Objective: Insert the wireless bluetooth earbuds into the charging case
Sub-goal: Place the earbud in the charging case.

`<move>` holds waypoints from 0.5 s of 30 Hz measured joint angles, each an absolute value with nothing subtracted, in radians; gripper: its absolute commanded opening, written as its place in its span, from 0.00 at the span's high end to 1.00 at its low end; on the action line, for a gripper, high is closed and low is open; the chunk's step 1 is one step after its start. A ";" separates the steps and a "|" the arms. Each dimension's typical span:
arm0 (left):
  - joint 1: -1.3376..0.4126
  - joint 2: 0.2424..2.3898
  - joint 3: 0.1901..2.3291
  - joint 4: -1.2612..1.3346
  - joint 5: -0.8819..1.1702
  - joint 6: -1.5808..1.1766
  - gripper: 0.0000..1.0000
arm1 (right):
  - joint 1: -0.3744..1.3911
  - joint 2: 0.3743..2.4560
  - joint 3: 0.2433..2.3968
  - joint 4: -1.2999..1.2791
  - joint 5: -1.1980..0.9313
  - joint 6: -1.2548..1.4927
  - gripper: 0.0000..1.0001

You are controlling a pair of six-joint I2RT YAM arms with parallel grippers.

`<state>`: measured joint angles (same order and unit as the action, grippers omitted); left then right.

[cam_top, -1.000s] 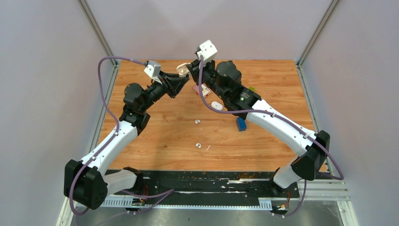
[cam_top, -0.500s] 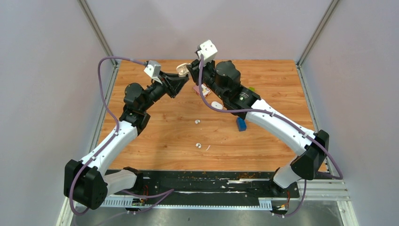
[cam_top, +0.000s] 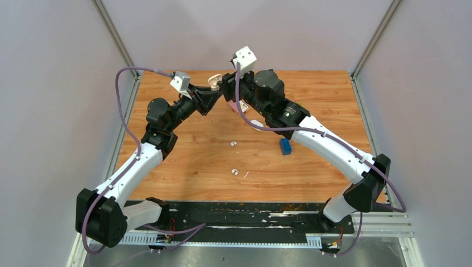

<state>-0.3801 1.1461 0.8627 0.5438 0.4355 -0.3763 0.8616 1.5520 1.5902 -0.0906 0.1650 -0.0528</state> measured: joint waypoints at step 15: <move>-0.370 1.137 0.817 0.560 0.590 -0.301 1.00 | 0.493 1.511 1.807 -0.470 -0.488 -0.135 0.62</move>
